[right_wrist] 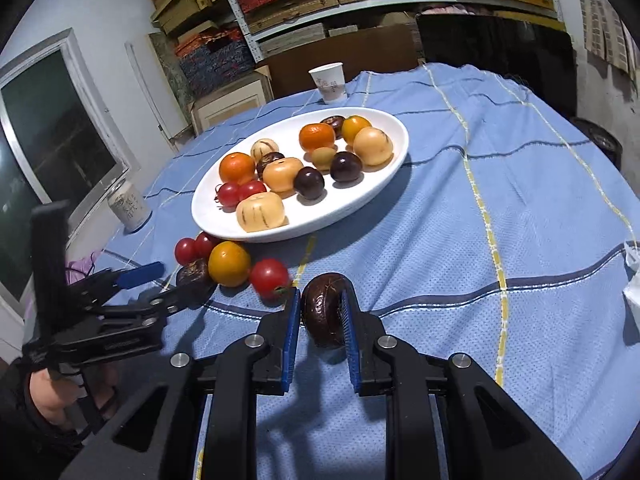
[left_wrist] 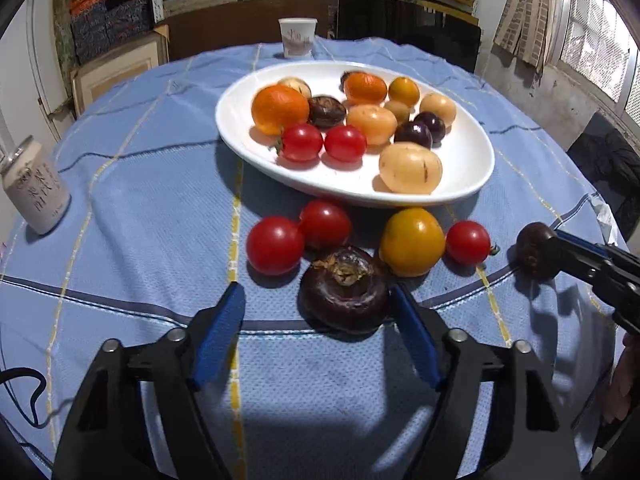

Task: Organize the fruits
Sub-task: 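Grasp a dark purple tomato with the left tool while the right tool grasps another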

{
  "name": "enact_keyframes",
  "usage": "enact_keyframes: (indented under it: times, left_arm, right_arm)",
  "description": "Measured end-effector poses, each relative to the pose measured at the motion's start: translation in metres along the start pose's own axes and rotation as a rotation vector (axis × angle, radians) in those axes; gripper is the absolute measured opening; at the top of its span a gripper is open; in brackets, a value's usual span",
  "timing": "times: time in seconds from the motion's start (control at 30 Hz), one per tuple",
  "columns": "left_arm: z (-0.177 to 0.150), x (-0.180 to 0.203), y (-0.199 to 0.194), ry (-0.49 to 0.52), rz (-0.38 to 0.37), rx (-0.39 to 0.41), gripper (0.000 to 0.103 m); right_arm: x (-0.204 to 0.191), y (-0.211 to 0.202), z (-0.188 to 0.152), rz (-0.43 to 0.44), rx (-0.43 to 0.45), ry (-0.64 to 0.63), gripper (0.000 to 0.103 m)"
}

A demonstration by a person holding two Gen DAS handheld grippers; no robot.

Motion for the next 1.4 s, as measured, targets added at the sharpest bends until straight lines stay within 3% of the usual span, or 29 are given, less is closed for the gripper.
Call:
enact_keyframes:
  times: [0.2,0.3,0.4,0.73,0.77,0.9,1.0,1.2,1.27,1.4]
  left_arm:
    - [0.004,0.005,0.003,0.017,0.017,0.013,0.066]
    - [0.005,0.006,0.001,0.020,0.014,0.027,0.052]
    - [0.006,0.003,-0.001,-0.007,-0.010,0.034,0.045]
    - [0.006,0.000,-0.003,-0.021,-0.010,0.042,0.043]
    - [0.006,0.000,-0.003,-0.022,-0.011,0.041,0.043]
    - [0.005,0.000,-0.002,-0.023,-0.016,0.037,0.043]
    - [0.005,0.000,-0.002,-0.025,-0.020,0.036,0.043]
    - [0.005,-0.001,-0.002,-0.031,-0.030,0.035,0.043]
    - [0.005,-0.001,-0.002,-0.032,-0.031,0.035,0.043]
    - [0.005,-0.002,-0.003,-0.034,-0.033,0.037,0.043]
  right_arm:
    - [-0.008,0.000,-0.001,0.005,-0.005,-0.033,0.021]
    - [-0.005,-0.002,-0.001,0.001,0.002,-0.019,0.021]
    - [-0.007,-0.005,0.000,-0.005,0.013,-0.032,0.021]
    - [-0.010,-0.001,-0.005,-0.003,-0.019,-0.042,0.024]
    - [-0.014,0.000,-0.006,0.003,-0.029,-0.057,0.025]
    - [-0.023,0.005,-0.008,-0.004,-0.068,-0.108,0.053]
    - [-0.022,0.007,-0.004,-0.038,-0.075,-0.135,0.065]
    - [-0.014,0.035,-0.016,-0.109,-0.207,-0.148,0.064]
    - [-0.022,0.042,-0.022,-0.109,-0.238,-0.183,0.045]
    - [-0.029,0.041,-0.023,-0.182,-0.233,-0.264,0.042]
Point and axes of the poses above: each gripper's, at about its wrist camera, not at the fingertips, and y roughly the way its jaws point, x to its right, z to its top, the point moved 10 cm from there along y, roughly the way its jaws point, and after that the axes turned 13 degrees about z, right-handed, at the moved point
